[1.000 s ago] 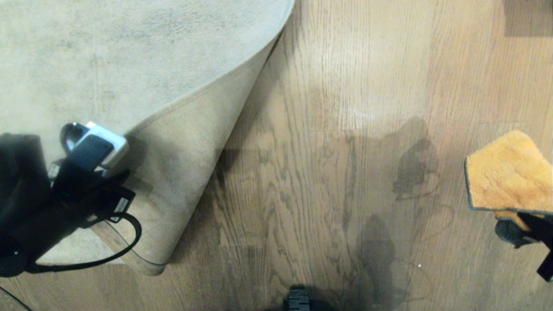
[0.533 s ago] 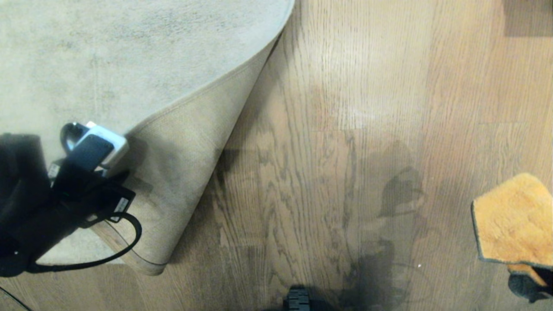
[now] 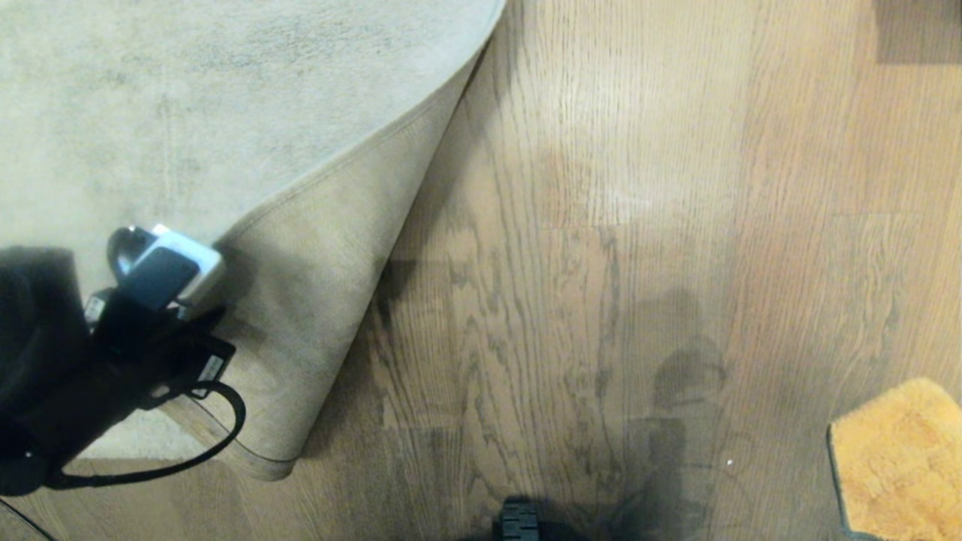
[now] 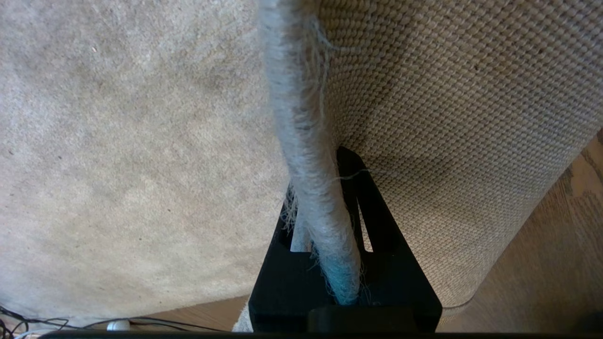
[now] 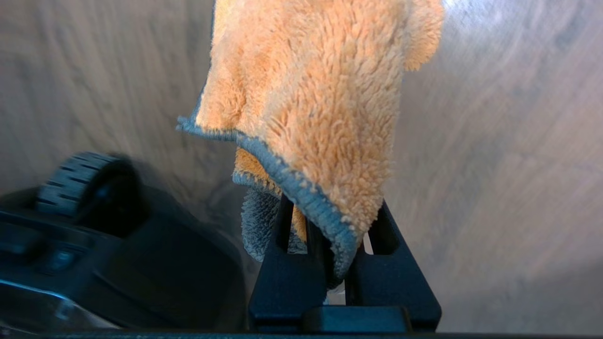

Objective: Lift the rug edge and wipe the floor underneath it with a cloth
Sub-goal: Lay down the carpet

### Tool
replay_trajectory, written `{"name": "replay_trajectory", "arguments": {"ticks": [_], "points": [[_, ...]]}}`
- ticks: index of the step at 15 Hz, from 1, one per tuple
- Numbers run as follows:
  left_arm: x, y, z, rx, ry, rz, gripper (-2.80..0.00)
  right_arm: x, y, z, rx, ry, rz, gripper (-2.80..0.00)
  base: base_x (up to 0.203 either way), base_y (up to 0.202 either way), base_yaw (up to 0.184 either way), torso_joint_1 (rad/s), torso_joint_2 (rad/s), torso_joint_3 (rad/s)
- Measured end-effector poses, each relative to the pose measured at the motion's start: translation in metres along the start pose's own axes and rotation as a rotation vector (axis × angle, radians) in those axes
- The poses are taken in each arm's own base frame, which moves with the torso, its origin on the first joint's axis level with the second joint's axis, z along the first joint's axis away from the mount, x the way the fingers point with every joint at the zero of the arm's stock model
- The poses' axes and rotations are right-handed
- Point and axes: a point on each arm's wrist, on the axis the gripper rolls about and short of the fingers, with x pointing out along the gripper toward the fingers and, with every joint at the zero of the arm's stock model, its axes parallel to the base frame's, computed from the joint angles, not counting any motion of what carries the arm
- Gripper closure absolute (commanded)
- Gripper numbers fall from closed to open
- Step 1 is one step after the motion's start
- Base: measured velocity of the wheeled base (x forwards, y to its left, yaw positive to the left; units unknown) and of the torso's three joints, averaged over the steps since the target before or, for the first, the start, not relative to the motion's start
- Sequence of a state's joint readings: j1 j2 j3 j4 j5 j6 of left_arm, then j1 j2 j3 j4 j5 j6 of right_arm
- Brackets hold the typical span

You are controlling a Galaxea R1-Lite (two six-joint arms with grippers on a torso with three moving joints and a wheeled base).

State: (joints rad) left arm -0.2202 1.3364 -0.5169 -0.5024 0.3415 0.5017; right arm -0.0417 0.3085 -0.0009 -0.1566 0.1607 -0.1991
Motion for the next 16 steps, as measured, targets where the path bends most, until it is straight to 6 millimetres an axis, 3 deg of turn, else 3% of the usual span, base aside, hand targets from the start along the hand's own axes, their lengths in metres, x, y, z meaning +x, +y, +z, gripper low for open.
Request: {"name": "replay_trajectory", "arguments": {"ticks": [5, 10, 16], "points": [[0.0, -0.002, -0.004, 0.007, 0.014, -0.008, 0.0, -0.01, 0.003, -0.018, 0.001, 0.055, -0.028, 0.0, 0.0, 0.0, 0.0, 0.0, 0.0, 0.0], [-0.001, -0.003, -0.004, 0.011, 0.013, -0.013, 0.0, -0.021, 0.005, -0.022, 0.051, -0.086, -0.059, 0.0, 0.0, 0.0, 0.0, 0.0, 0.0, 0.0], [-0.007, -0.007, -0.006, 0.021, 0.002, -0.031, 0.0, -0.024, 0.005, -0.023, 0.052, -0.129, -0.067, 0.0, 0.0, 0.0, 0.0, 0.0, 0.0, 0.0]]}}
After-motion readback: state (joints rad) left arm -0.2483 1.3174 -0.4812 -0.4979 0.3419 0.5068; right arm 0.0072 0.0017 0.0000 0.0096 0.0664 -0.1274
